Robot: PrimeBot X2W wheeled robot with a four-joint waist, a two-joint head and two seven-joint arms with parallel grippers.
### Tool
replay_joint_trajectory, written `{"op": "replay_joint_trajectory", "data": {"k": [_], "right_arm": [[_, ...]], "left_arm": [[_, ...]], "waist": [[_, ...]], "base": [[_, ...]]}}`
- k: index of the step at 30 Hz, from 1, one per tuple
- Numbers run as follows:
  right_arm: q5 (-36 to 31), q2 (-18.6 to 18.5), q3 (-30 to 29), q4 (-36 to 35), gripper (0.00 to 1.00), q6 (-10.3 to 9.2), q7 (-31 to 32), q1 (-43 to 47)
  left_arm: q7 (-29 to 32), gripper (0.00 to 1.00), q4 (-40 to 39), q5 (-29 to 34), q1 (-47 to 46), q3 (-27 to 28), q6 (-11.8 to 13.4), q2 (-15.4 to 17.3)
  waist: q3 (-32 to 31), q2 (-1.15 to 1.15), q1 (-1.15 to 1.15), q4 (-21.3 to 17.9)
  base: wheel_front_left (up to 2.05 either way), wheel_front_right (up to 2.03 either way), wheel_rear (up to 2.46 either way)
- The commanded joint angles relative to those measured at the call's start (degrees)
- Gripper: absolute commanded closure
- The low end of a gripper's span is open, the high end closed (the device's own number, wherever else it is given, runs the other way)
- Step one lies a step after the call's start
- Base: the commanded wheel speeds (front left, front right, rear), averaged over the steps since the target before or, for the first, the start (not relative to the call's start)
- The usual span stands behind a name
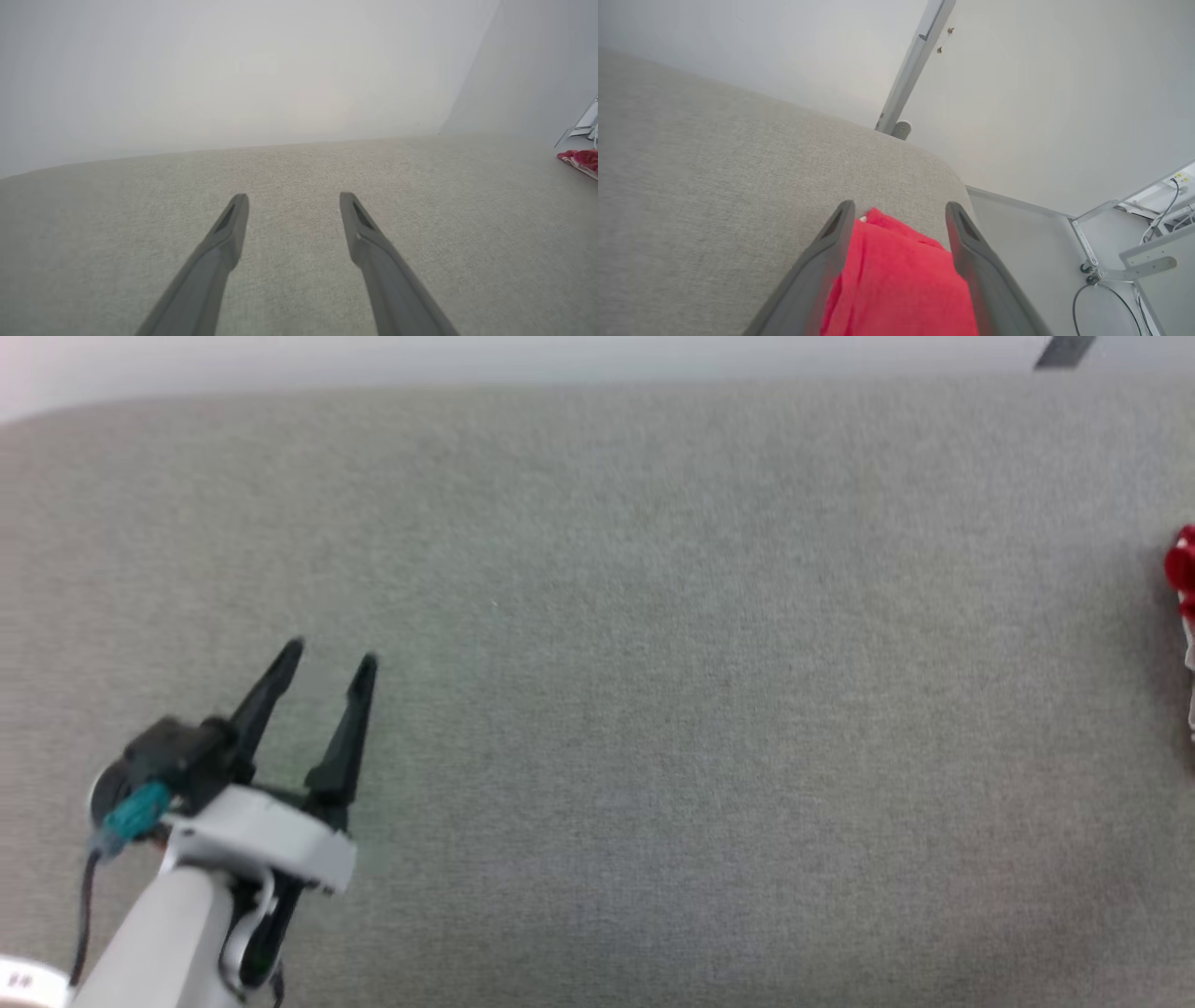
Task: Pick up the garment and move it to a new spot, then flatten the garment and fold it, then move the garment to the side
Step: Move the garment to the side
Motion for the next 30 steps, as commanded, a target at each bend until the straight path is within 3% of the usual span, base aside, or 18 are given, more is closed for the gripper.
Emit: {"op": "replay_joint_trajectory", "data": {"k": [1, 7, 11, 21, 30], "right_arm": [[0.5, 0.7, 0.4, -0.6, 0.00, -0.12, -0.8, 1.8], [1.2, 3.2, -0.5, -4.7, 0.00, -0.12, -2.2, 8.2], [-0.1, 5.1, -4.9, -12.3, 0.00, -0.12, -2.3, 14.4], [-8.2, 11.8, -17.1, -29.9, 0.00, -0.12, -2.3, 30.9], [-13.5, 17.8, -21.7, -40.4, 0.00, -0.12, -2.3, 41.6]], "left_arm": [[0.0, 0.00, -0.1, 0.2, 2.0, 0.8, 0.1, 0.2], [0.0, 0.00, -1.2, 0.4, 8.9, 5.9, 0.5, 0.1], [0.0, 0.00, -2.4, 0.5, 13.3, 9.4, 0.6, -0.6], [0.0, 0.00, -3.7, 2.3, 20.6, 15.6, 0.5, -1.7], [0.0, 0.00, -5.6, 3.4, 24.6, 19.1, 0.0, -2.7]], "waist": [[-4.7, 0.00, 0.00, 2.6], [-9.9, 0.00, 0.00, 3.7], [-12.7, 0.00, 0.00, 4.0], [-16.6, 0.00, 0.00, 3.9], [-17.9, 0.00, 0.00, 3.7]], "base": [[0.00, 0.00, 0.00], [0.00, 0.00, 0.00], [0.00, 0.00, 0.00], [0.00, 0.00, 0.00], [0.00, 0.00, 0.00]]}}
